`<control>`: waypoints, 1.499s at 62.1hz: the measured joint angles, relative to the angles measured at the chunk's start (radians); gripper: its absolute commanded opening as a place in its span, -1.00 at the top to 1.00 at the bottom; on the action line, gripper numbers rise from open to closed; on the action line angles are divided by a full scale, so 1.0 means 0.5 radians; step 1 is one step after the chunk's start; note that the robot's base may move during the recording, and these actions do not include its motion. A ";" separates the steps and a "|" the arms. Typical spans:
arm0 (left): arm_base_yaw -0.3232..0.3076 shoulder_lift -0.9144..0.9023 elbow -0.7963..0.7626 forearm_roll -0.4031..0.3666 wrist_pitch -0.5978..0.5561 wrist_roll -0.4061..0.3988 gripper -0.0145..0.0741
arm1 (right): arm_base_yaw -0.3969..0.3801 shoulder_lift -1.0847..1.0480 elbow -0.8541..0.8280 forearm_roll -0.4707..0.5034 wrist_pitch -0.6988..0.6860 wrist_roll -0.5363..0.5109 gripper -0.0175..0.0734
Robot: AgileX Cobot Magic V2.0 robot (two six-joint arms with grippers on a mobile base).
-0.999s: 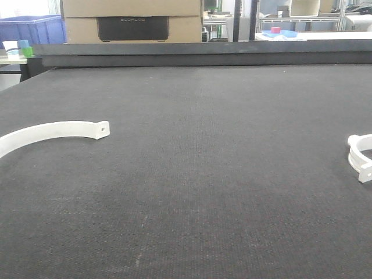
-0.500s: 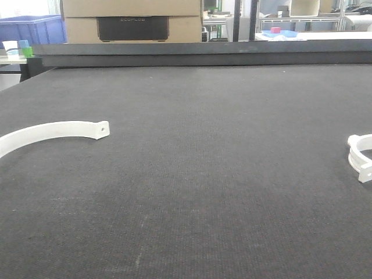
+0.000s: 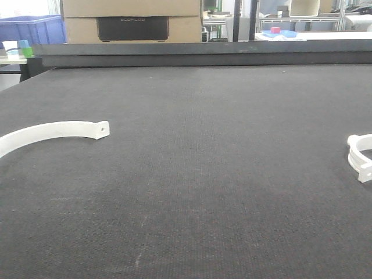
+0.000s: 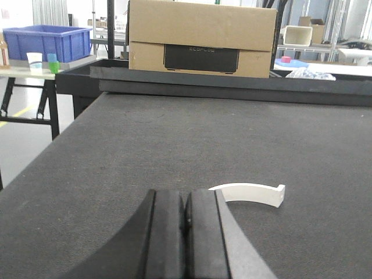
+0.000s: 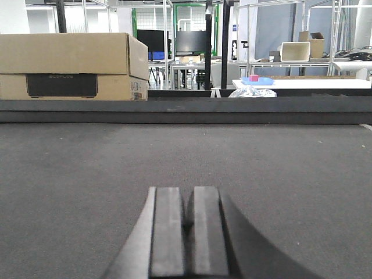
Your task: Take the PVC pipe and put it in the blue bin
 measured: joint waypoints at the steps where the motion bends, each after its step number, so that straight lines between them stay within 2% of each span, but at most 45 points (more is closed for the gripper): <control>1: 0.000 0.000 0.000 0.009 0.000 0.000 0.92 | 0.000 0.000 0.000 0.000 0.000 0.000 0.98; 9: 0.000 0.000 0.000 0.033 0.000 0.000 0.92 | 0.000 0.000 0.000 0.000 -0.003 0.005 0.98; 15: 0.000 0.000 0.002 0.041 -0.091 0.000 0.92 | 0.000 0.000 0.000 0.000 -0.078 0.002 0.98; 24: 0.000 0.000 0.002 0.045 -0.315 0.000 0.92 | 0.000 0.000 0.000 0.000 -0.470 0.002 0.98; 30: 0.000 0.000 0.002 -0.029 -0.360 0.000 0.92 | 0.000 0.000 0.000 0.000 -0.663 0.002 0.98; 36: 0.000 -0.001 -0.031 -0.150 -0.356 0.000 0.92 | 0.000 0.000 -0.062 0.000 -0.650 0.002 0.98; 42: 0.000 -0.001 -0.150 -0.191 -0.297 0.000 0.92 | 0.000 0.000 -0.181 0.005 -0.591 0.002 0.98; 50: 0.000 0.025 -0.379 -0.211 -0.171 0.000 0.92 | 0.000 -0.005 -0.391 0.005 -0.368 0.002 0.98; 60: 0.000 0.259 -0.722 -0.227 0.068 0.000 0.92 | 0.000 0.079 -0.679 0.005 0.028 0.002 0.98; 81: 0.000 0.955 -1.473 -0.227 0.849 0.000 0.92 | 0.000 0.643 -1.122 0.013 0.762 0.002 0.98; 93: 0.000 1.346 -1.691 -0.227 1.283 0.000 0.92 | 0.000 0.994 -1.242 0.045 1.237 0.002 0.98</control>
